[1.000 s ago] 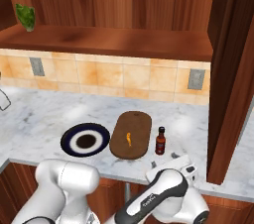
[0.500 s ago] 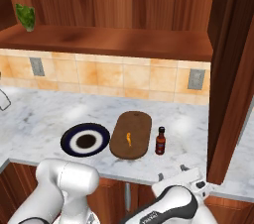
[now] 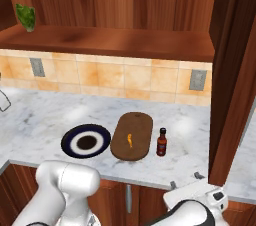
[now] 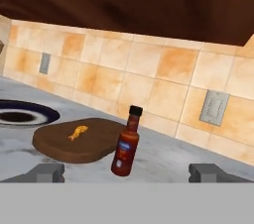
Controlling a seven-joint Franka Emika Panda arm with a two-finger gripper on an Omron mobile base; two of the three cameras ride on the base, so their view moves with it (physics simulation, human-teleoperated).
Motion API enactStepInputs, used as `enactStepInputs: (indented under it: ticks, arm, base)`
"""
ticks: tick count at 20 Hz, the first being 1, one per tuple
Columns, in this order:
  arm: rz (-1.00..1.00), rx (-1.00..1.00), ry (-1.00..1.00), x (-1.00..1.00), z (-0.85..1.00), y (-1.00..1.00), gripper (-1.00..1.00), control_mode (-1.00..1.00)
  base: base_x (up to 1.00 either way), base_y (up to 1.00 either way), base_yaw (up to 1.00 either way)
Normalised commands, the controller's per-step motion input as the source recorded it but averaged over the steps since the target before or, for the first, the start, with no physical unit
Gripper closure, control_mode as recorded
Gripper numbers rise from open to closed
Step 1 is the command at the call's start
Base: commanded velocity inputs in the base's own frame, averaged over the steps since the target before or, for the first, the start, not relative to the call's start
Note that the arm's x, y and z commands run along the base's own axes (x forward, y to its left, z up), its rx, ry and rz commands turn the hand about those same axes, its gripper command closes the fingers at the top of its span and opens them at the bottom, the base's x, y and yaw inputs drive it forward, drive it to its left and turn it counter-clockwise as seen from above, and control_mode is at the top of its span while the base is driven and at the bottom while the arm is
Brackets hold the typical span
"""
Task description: Pick the shrimp from the plate and place it on the cutting board. Then pick the condiment bottle from the cabinet and place it next to the cutting board.
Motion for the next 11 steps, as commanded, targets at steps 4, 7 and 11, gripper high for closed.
enactStepInputs:
  ticks: [4, 7, 11]
  arm:
    - [0.00, 0.00, 0.00, -0.35, 0.36, -0.40, -1.00, -1.00]
    - [0.00, 0.00, 0.00, -0.31, 0.38, -0.41, -1.00, -1.00]
    - [0.00, 0.00, 0.00, -0.19, 0.39, -0.44, -1.00, -1.00]
  base:
    - [0.00, 0.00, 0.00]
    - [0.00, 0.00, 0.00]
    - [0.00, 0.00, 0.00]
